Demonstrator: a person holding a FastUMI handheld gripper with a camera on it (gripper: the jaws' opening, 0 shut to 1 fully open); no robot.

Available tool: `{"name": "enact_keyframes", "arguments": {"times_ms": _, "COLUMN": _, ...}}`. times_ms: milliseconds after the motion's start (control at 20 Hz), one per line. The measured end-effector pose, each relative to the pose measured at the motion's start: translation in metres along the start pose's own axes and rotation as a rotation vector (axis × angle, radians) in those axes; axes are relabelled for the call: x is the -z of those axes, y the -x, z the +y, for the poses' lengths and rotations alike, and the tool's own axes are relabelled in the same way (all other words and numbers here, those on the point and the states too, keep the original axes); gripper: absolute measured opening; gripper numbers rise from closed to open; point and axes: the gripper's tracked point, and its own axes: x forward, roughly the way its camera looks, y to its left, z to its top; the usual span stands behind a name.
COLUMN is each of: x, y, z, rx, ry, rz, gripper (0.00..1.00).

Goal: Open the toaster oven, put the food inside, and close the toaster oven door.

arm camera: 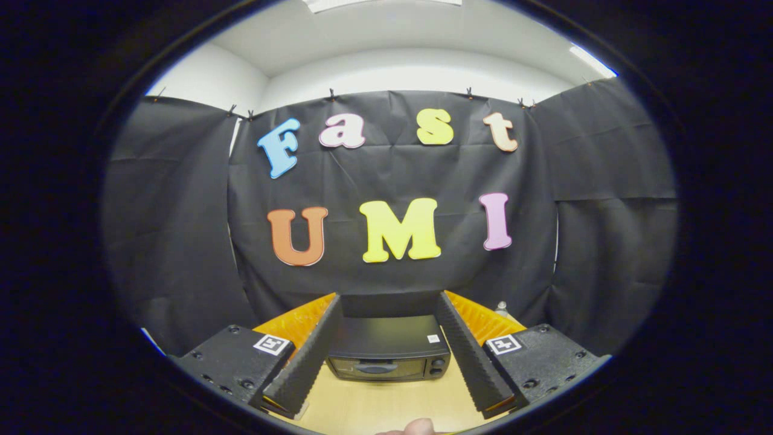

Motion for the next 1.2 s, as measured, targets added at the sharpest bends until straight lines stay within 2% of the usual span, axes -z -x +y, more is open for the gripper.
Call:
{"name": "enact_keyframes", "arguments": {"times_ms": 250, "x": 0.007, "y": 0.015, "z": -0.007, "rx": 0.007, "ry": -0.039, "rz": 0.013, "gripper": 1.00}}
{"name": "enact_keyframes", "arguments": {"times_ms": 550, "x": 0.012, "y": 0.011, "z": -0.019, "rx": 0.030, "ry": -0.063, "rz": 0.025, "gripper": 1.00}}
{"name": "enact_keyframes", "arguments": {"times_ms": 1200, "x": 0.020, "y": -0.003, "z": -0.022, "rx": 0.020, "ry": -0.089, "rz": 0.059, "gripper": 1.00}}
